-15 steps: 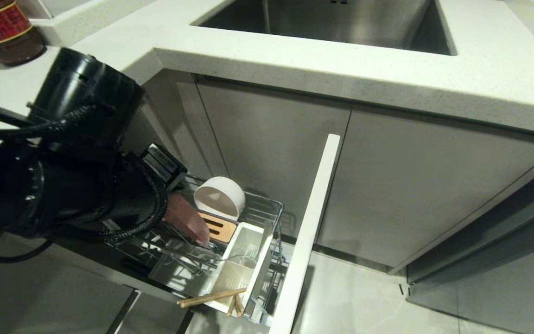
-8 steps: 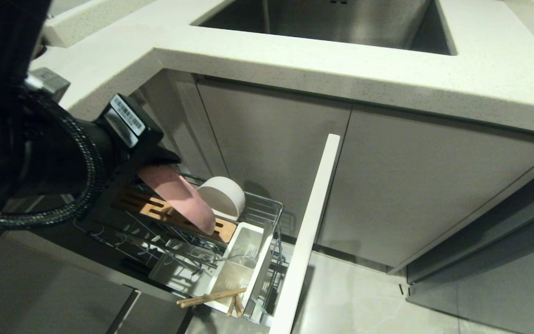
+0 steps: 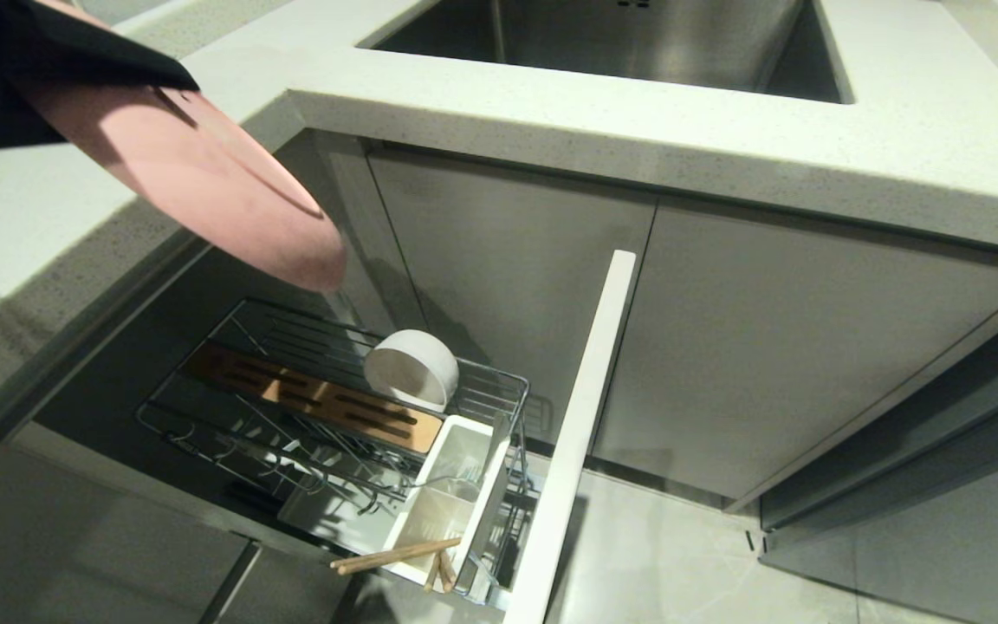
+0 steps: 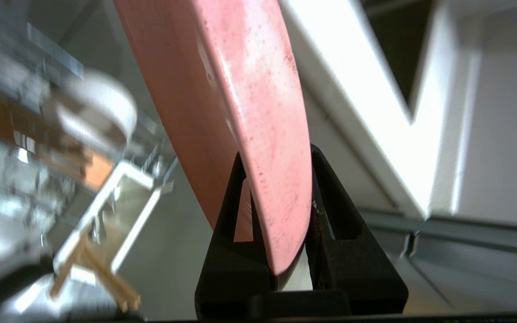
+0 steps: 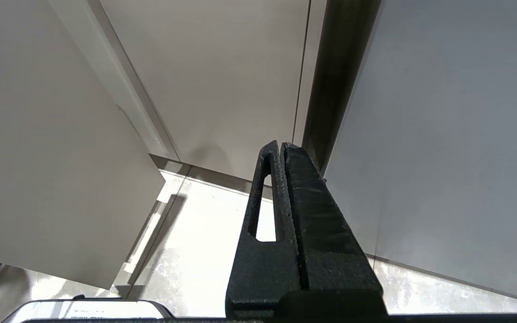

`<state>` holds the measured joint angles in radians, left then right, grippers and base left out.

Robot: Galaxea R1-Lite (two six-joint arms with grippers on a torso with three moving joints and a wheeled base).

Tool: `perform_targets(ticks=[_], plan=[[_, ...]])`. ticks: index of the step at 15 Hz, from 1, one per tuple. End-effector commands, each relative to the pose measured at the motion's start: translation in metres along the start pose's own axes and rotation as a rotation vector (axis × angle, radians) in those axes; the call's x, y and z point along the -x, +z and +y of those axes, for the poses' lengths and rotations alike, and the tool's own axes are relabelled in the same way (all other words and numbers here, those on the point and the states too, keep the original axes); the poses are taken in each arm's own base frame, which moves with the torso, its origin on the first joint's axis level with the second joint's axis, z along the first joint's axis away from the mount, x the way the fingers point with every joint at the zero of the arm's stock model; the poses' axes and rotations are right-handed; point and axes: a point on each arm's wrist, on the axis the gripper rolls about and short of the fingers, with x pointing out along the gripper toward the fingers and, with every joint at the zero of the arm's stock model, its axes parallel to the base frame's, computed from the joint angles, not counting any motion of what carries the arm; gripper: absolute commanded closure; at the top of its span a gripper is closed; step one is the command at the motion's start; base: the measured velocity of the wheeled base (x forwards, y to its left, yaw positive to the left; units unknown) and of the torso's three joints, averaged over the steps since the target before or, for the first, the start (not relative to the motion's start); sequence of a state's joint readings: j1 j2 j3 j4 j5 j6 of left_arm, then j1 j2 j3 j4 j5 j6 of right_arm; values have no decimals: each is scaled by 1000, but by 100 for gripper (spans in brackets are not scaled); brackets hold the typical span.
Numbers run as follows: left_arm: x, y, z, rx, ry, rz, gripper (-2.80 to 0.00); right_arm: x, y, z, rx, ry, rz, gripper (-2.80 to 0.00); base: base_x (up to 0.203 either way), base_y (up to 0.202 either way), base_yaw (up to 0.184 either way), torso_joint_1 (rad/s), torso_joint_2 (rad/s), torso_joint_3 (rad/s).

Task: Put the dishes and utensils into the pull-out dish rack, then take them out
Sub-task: Take the plate out of the cupboard

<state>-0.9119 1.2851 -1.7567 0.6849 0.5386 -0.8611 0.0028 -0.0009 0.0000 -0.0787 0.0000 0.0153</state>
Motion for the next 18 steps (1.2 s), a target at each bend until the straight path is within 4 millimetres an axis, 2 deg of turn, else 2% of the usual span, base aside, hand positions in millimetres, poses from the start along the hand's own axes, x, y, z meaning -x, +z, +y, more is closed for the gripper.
perform_targets(ticks=[1,5,11,15,18], plan=[[22,23,0,-32,-17,-112,0,-2,-7,0,0,0,26,0,0,0,0,0,0,0],[39,48,8,-167,112,-300,0,-2,-7,0,0,0,26,0,0,0,0,0,0,0],[57,71,32,-371,501,-507,0,-2,-7,0,0,0,26,0,0,0,0,0,0,0],[66,72,52,-449,793,-500,0,-2,-7,0,0,0,26,0,0,0,0,0,0,0],[66,64,70,-514,1087,-372,0,-2,-7,0,0,0,26,0,0,0,0,0,0,0]])
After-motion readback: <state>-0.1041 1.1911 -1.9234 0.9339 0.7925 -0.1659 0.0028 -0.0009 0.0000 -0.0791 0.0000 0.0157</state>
